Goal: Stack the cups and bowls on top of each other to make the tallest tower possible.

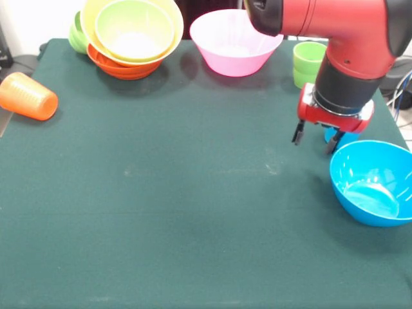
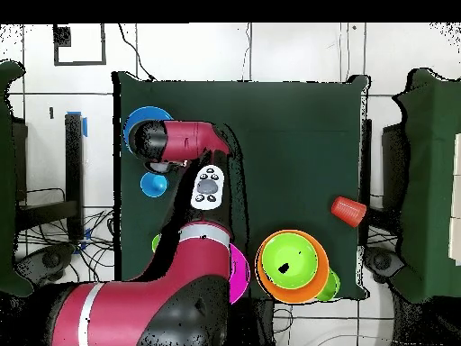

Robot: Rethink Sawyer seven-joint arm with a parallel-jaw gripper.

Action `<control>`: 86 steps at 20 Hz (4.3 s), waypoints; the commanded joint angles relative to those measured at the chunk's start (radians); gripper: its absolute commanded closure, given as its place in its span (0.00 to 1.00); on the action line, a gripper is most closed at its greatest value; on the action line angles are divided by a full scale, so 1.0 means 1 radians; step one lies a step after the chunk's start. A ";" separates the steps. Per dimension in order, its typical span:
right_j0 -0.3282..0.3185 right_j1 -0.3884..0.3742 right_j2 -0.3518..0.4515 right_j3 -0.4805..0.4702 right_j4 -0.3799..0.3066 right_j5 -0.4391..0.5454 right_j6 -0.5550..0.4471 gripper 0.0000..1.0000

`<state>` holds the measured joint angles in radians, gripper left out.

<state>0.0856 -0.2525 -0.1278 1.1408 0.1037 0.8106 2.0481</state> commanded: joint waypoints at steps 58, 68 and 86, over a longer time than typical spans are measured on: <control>0.056 0.029 0.029 -0.024 0.069 0.074 0.153 0.00; 0.062 0.037 0.017 -0.032 0.069 0.079 0.154 0.00; 0.103 0.019 -0.035 -0.063 0.112 0.161 0.234 0.00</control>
<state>0.1609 -0.2231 -0.2033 1.0929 0.1922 0.9341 2.0563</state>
